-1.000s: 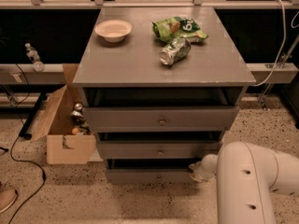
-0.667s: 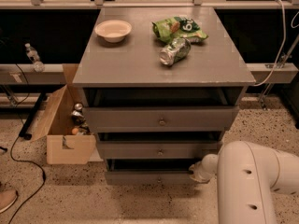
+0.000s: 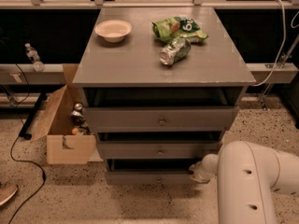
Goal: Open bottom drawer
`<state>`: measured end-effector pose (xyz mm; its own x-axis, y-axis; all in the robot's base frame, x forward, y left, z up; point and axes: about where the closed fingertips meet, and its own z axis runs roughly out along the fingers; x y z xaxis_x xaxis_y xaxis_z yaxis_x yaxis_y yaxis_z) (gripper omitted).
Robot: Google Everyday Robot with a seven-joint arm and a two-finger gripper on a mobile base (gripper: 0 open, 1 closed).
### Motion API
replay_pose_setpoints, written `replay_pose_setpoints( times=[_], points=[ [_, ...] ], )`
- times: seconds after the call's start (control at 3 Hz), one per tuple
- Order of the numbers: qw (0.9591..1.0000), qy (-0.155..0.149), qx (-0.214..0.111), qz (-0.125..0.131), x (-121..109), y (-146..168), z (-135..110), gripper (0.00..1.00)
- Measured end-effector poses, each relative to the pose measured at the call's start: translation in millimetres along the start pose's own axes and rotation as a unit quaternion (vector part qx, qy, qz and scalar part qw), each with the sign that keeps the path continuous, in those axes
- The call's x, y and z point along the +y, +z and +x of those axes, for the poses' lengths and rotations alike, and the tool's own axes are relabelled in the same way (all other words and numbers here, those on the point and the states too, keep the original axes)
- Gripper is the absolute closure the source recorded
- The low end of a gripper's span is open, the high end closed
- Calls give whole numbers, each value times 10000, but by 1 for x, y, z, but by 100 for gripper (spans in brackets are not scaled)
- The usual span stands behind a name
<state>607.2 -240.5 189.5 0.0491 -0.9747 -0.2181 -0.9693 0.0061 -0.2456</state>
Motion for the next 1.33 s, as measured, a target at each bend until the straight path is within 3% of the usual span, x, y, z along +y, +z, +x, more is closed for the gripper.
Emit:
replay_pose_setpoints(
  times=[0.67, 1.33],
  points=[
    [10000, 0, 0, 0, 0, 0, 0, 4],
    [10000, -13, 5, -51, 1, 3, 0, 0]
  ],
)
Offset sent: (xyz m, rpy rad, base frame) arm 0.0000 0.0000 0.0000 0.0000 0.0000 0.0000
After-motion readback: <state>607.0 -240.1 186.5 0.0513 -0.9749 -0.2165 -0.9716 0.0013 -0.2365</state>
